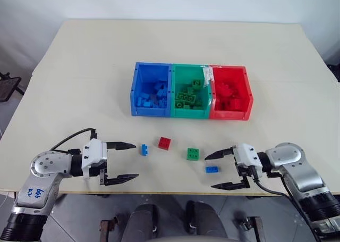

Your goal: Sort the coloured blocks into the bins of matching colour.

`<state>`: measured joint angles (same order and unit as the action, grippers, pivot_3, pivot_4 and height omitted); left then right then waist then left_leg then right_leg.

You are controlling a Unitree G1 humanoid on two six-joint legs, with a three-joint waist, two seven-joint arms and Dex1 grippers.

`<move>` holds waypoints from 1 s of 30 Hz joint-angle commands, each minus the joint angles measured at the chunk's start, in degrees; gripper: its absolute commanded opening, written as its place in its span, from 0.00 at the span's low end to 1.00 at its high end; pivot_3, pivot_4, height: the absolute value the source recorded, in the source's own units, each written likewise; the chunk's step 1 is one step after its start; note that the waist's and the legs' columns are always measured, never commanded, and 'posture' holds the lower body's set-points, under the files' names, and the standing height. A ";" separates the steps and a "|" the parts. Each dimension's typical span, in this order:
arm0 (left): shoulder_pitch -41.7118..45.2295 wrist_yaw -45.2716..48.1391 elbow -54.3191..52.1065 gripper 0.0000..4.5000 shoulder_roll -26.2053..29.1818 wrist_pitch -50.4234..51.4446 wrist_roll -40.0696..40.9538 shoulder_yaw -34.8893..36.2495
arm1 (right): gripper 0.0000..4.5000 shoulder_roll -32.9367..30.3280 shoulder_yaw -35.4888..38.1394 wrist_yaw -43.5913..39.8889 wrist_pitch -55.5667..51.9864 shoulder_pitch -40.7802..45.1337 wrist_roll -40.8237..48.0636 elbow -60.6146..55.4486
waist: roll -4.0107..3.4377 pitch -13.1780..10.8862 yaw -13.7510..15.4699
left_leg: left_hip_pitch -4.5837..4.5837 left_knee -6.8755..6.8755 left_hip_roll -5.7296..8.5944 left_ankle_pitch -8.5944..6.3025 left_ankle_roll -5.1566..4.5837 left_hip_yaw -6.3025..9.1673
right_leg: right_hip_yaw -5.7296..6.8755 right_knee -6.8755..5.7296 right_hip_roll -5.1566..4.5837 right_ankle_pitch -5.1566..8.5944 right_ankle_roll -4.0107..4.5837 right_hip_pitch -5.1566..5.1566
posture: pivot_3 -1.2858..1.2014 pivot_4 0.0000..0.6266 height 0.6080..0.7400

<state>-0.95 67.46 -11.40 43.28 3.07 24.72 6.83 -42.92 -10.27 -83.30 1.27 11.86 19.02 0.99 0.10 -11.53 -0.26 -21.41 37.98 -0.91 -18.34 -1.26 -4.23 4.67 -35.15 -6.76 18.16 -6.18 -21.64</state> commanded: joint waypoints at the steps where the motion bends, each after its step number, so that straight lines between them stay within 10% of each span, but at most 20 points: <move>1: -1.50 -1.21 -2.87 1.00 0.52 0.25 1.27 2.43 | 0.65 0.25 0.56 -0.16 1.46 -0.40 -0.01 0.36 | 0.00 0.00 -0.01 | 0.00 -0.01 0.00 0.00 0.00 0.00 | 0.01 0.00 0.00 0.00 0.00 0.00 | 0.52 0.24 1.00; 8: -1.18 -3.71 -2.59 1.00 -0.69 0.52 1.44 3.67 | 0.09 -0.51 2.88 0.11 2.43 0.00 1.72 0.89 | 0.00 0.00 0.02 | 0.00 0.00 0.00 0.01 0.00 -0.01 | 0.04 -0.01 0.01 0.00 0.00 0.02 | 0.52 0.24 1.00; 20: -0.87 -16.48 -3.49 1.00 -6.49 3.08 3.08 10.25 | 0.10 15.70 0.58 23.15 -23.40 24.42 5.32 -6.47 | 0.00 0.00 -1.45 | 0.04 0.00 -0.04 0.05 0.10 -0.02 | 0.03 -0.41 0.02 0.00 0.01 -0.19 | 0.52 0.24 1.00; 30: -0.70 -24.00 -8.08 1.00 -8.55 10.08 7.80 14.20 | 0.10 34.17 -2.81 45.45 -16.69 48.54 -11.77 26.97 | 0.10 0.06 -2.01 | -0.85 0.18 0.06 0.23 0.00 -0.17 | 0.08 -0.89 0.08 -0.05 -0.01 -1.07 | 0.52 0.24 1.00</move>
<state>-0.70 44.28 -17.43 34.69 12.65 30.64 18.78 -9.79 -13.55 -40.25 -18.72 58.38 9.23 23.89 0.21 -11.47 -2.27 -22.26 38.12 -0.86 -18.10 -1.26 -4.40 4.75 -36.04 -6.67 18.10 -6.19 -22.73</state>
